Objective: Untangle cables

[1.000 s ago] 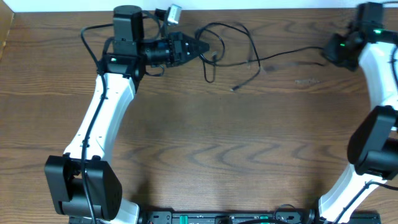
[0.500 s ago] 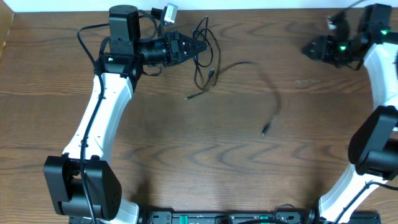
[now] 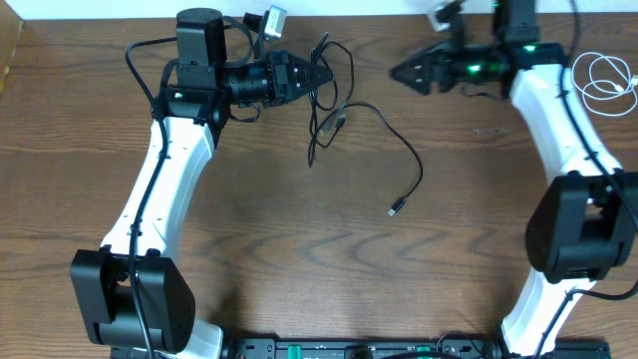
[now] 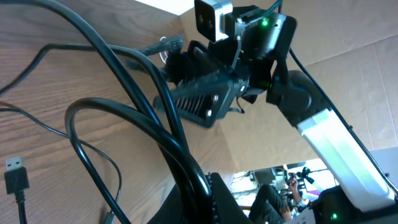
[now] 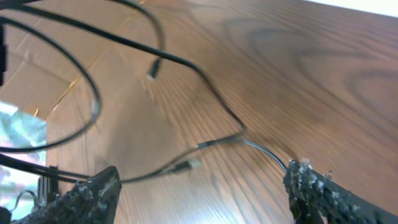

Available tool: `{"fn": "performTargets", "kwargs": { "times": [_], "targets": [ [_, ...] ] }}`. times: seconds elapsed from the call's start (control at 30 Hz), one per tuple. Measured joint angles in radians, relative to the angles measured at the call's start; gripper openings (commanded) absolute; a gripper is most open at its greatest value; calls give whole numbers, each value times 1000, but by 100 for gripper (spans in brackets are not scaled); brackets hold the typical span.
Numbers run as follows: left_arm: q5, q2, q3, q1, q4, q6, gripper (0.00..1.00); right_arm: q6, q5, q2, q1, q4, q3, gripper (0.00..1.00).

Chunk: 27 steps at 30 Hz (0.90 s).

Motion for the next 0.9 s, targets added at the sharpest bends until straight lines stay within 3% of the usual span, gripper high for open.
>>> {"fn": "performTargets", "kwargs": {
  "times": [0.37,0.4,0.53,0.6,0.77,0.87,0.9],
  "targets": [
    [0,0,0,-26,1,-28,8,13,160,16,183,231,0,80],
    [0,0,0,-33,0,-29,8,26,189,26,197,261,0,73],
    [0,0,0,-55,0,-29,8,64,319,66,236,321,0,14],
    [0,0,0,-58,0,-30,8,82,386,77,245,323,0,1],
    [-38,0,0,-58,-1,-30,9,121,475,78,236,301,0,1],
    [-116,0,0,-58,-18,-29,17,141,502,78,219,233,0,1],
    [-152,0,0,-58,-38,-24,24,146,509,78,208,196,0,1]
  ]
}}
